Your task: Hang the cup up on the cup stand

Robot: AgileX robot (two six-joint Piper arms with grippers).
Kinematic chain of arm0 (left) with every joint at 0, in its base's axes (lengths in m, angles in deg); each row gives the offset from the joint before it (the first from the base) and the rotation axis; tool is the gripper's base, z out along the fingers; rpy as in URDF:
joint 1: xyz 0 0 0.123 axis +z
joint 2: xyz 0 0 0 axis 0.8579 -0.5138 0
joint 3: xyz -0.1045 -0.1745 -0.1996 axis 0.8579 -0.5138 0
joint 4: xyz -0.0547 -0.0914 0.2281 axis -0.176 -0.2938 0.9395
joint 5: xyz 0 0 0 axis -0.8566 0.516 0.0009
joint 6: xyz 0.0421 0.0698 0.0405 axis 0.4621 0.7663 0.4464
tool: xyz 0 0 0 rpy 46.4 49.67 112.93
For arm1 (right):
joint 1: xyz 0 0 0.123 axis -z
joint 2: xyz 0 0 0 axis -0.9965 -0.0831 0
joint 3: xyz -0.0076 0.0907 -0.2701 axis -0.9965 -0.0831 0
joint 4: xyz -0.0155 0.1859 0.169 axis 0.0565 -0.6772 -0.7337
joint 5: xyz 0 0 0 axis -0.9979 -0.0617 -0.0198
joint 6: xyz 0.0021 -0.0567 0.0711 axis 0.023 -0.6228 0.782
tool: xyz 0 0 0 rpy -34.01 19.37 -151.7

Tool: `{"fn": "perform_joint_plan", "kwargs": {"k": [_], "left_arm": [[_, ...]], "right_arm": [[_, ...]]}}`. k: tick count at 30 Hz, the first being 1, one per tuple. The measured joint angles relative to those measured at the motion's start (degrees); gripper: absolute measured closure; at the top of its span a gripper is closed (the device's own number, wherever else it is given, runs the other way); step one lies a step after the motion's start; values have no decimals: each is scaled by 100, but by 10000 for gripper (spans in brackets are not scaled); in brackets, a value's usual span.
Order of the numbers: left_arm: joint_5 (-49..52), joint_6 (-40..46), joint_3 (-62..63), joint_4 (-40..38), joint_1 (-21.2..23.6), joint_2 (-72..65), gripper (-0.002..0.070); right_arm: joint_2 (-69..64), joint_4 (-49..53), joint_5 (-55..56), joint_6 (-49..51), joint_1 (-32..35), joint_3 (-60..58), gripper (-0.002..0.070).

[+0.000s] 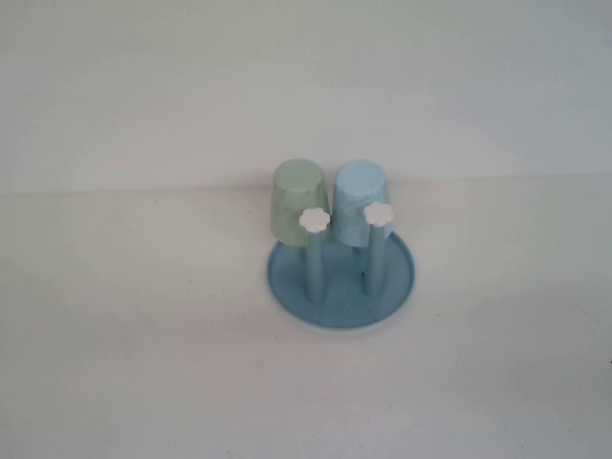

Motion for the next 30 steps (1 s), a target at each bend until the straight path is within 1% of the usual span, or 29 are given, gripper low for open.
{"fn": "perform_joint_plan", "kwargs": {"k": [4, 7, 11, 14, 17, 19, 21, 22, 26, 30], "left_arm": [[0, 165, 0, 58, 567, 41, 676], [11, 216, 0, 106, 781, 16, 676], [-66, 250, -9, 163, 805, -21, 676], [-203, 199, -9, 470, 805, -36, 676], [-131, -507, -166, 1168, 805, -3, 676], [-269, -1329, -455, 1637, 805, 176, 676], [-421, -1895, -871, 1898, 805, 427, 676], [-547, -2016, -1112, 1970, 805, 625, 676], [-924, -2056, -1988, 2052, 805, 1379, 676], [-709, -2069, -2578, 2076, 805, 1957, 676]], "right_arm": [[0, 0, 0, 0, 0, 0, 675], [0, 0, 0, 0, 0, -4, 675], [0, 0, 0, 0, 0, -53, 675], [0, -23, 0, 0, 0, -97, 675], [0, -36, 0, 0, 0, -143, 675], [0, -36, 0, 0, 0, -179, 675], [0, -40, 0, 0, 0, -218, 676], [0, -40, 0, 0, 0, -232, 676], [0, -49, 0, 0, 0, -243, 676], [0, -63, 0, 0, 0, -243, 676]]}}
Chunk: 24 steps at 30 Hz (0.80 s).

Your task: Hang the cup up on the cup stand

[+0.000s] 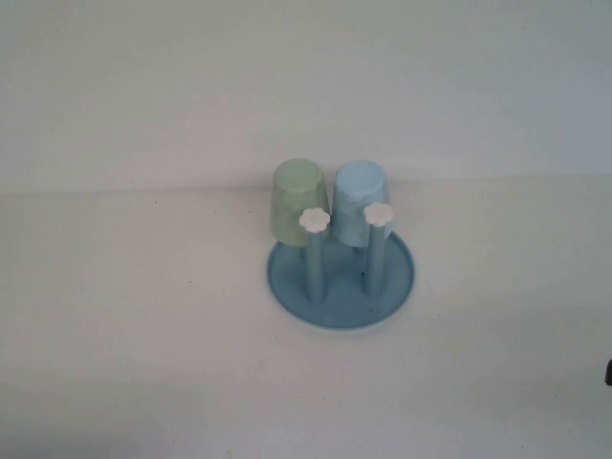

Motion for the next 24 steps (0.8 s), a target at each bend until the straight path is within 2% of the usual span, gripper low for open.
{"fn": "perform_joint_plan", "kwargs": {"k": [5, 24], "left_arm": [[943, -23, 26, 35, 0, 242, 676], [887, -27, 17, 35, 0, 242, 676]], "right_arm": [[0, -28, 0, 0, 0, -12, 676], [0, -90, 0, 0, 0, -23, 676]]}}
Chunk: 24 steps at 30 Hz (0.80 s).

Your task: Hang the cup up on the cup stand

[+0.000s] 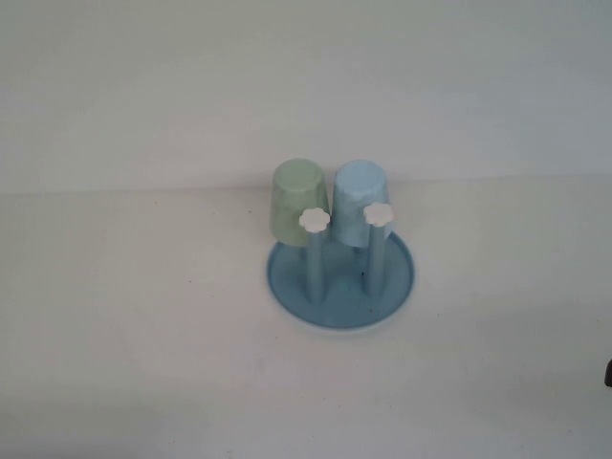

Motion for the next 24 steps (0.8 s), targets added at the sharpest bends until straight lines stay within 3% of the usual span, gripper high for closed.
{"fn": "perform_joint_plan", "kwargs": {"k": [6, 16, 24], "left_arm": [[0, 0, 0, 0, 0, 0, 676], [0, -11, 0, 0, 0, 0, 676], [0, -11, 0, 0, 0, 0, 676]], "right_arm": [[224, 0, -67, 0, 251, 0, 676], [1303, 0, 162, -10, 2047, 0, 676], [1314, -193, 591, -7, 2173, 0, 676]]}}
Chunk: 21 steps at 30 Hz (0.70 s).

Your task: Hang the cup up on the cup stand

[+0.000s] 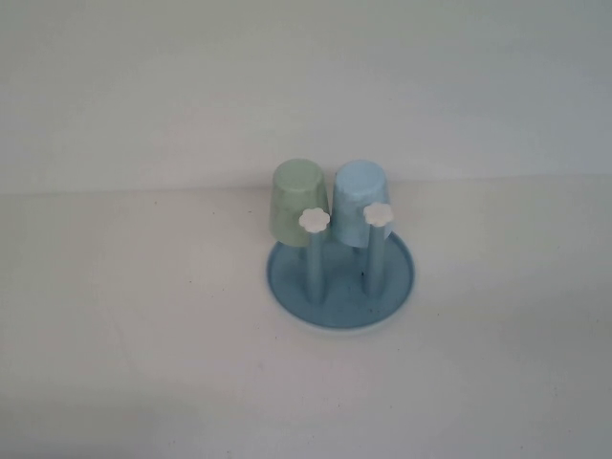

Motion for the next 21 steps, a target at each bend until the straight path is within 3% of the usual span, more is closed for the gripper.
{"fn": "perform_joint_plan", "kwargs": {"k": [3, 5, 10, 13, 15, 21], "left_arm": [[0, 0, 0, 0, 0, 0, 676], [0, 0, 0, 0, 0, 0, 676], [0, 11, 0, 0, 0, 0, 676], [0, 11, 0, 0, 0, 0, 676], [0, 11, 0, 0, 0, 0, 676], [0, -1, 0, 8, 0, 0, 676]], "right_arm": [[0, 45, -115, 175, 0, 0, 676], [0, 680, -292, 779, 0, 0, 676], [0, 4340, -593, 5058, 0, 0, 676], [0, 6489, -639, 7111, 0, -73, 676], [0, 7321, -397, 7969, 0, -254, 676], [279, 8170, 1217, 8981, 0, -1333, 676]]}}
